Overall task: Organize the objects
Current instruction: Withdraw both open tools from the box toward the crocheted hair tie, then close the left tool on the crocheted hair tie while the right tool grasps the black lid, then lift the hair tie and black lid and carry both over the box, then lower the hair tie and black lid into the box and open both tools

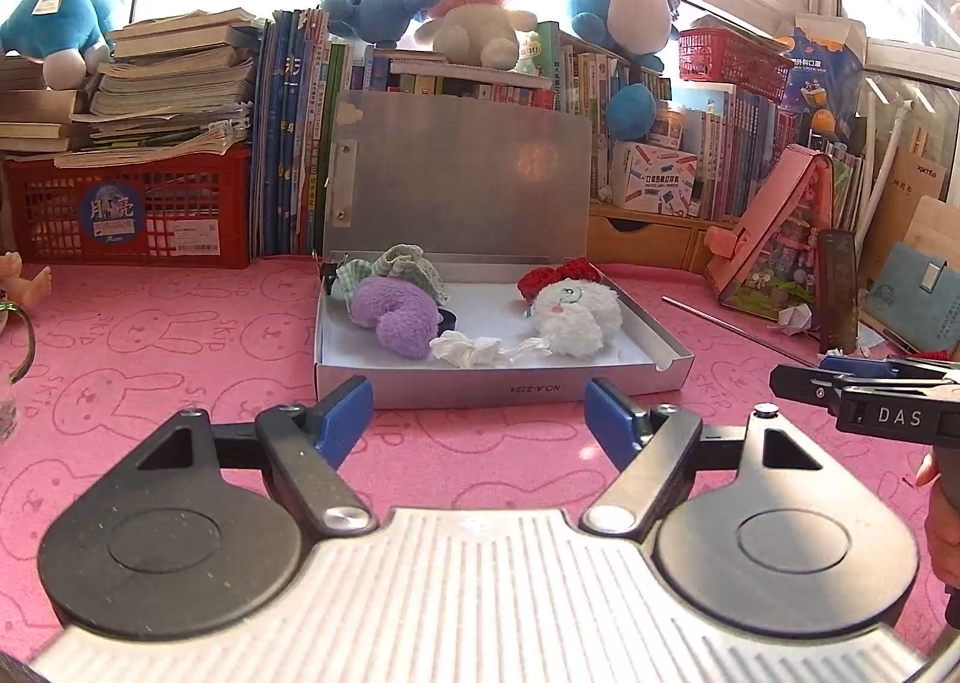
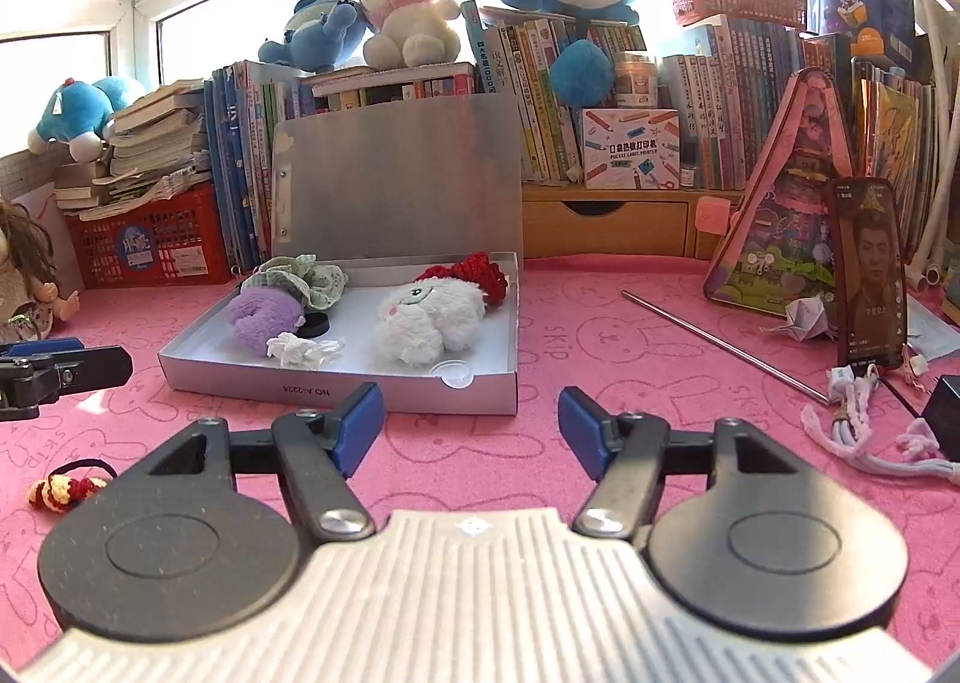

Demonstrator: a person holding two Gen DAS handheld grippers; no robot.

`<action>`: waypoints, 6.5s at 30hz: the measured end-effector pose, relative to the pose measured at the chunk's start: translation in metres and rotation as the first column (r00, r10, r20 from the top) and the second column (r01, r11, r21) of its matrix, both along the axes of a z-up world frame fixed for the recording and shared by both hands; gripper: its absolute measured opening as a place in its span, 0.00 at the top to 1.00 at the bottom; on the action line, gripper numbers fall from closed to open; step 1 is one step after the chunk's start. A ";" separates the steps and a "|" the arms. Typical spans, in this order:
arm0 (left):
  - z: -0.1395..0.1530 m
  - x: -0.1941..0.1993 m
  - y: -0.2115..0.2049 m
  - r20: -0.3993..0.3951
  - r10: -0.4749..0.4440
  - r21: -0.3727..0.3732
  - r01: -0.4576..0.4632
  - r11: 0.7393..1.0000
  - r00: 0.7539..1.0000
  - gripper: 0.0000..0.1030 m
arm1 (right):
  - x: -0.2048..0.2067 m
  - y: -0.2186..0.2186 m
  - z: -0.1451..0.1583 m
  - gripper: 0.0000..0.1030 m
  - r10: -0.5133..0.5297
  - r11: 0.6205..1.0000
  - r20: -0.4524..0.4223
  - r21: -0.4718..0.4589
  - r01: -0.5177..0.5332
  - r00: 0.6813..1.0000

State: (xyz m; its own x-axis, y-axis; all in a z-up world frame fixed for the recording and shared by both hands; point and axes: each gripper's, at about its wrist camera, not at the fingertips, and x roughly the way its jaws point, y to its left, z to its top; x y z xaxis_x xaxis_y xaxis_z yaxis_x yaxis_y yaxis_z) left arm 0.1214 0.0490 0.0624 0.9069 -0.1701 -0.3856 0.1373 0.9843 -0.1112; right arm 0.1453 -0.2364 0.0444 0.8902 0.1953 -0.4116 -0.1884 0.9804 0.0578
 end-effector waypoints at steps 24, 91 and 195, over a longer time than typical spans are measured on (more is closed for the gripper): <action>-0.060 -0.035 0.035 -0.082 0.205 0.013 -0.204 0.979 0.975 0.14 | -0.066 -0.007 -0.055 0.17 -0.136 0.990 -0.043 -0.046 0.134 0.990; -0.046 -0.039 0.023 -0.081 0.214 0.012 -0.214 0.977 0.973 0.63 | -0.076 0.007 -0.056 0.65 -0.116 0.993 -0.034 -0.016 0.116 0.993; -0.045 0.181 0.014 -0.185 0.147 0.074 -0.136 0.988 0.972 0.69 | 0.163 0.037 -0.039 0.62 -0.004 0.998 -0.197 0.061 0.016 0.980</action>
